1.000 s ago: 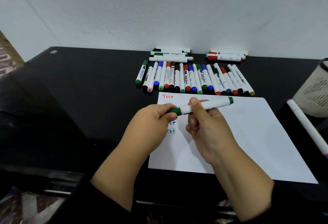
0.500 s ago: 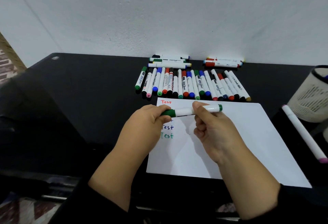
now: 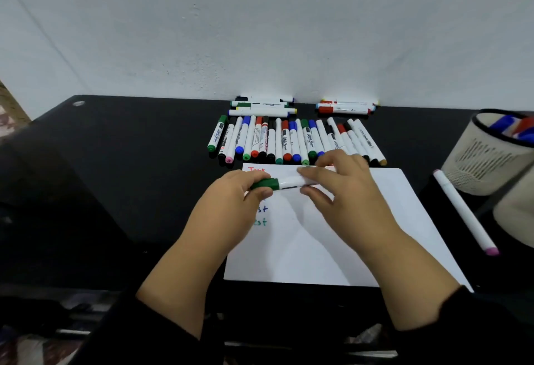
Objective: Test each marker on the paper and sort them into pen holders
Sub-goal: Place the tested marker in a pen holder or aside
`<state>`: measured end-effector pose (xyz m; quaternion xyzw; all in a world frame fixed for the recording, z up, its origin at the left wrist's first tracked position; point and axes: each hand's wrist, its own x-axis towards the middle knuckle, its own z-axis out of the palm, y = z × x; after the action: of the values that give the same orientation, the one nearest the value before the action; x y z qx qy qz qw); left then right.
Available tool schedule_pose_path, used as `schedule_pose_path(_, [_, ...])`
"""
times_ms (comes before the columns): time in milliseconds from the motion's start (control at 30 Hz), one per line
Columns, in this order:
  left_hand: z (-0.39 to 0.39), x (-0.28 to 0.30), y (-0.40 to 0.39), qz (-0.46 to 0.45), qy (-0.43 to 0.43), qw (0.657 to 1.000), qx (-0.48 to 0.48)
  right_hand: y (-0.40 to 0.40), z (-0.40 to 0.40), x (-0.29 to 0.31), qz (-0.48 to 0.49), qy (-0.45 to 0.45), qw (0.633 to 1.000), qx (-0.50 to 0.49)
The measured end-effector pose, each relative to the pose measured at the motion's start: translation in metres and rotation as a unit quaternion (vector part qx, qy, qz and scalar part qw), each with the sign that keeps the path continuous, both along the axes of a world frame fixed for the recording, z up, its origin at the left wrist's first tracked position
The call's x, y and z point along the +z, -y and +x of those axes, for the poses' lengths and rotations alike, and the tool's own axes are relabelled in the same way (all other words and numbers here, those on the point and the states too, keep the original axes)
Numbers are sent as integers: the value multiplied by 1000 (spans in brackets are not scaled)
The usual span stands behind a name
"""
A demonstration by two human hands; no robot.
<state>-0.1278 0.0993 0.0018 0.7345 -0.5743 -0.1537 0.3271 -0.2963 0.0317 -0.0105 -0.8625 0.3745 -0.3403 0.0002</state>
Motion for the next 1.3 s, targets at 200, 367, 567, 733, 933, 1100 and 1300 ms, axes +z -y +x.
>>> schedule_pose_path(200, [-26,6,1,11,-34,998,-50,2,-24,4,17,-1,1000,-27])
schedule_pose_path(367, [-47,0,21,60,-64,993,-80,11,-71,36,124,68,980,-142])
schedule_pose_path(567, [-92,-10,61,106,10,981,-159,21,-124,83,194,209,939,-193])
schedule_pose_path(733, [-114,-20,82,146,148,963,-173,36,-150,92,182,250,928,-207])
schedule_pose_path(933, [-115,-31,84,182,190,949,-171,49,-163,91,166,195,933,-253])
schedule_pose_path(1100, [-116,-34,84,164,191,955,-160,67,-168,92,188,135,926,-299])
schedule_pose_path(1300, [-115,-34,82,142,178,961,-159,91,-165,95,217,74,914,-335])
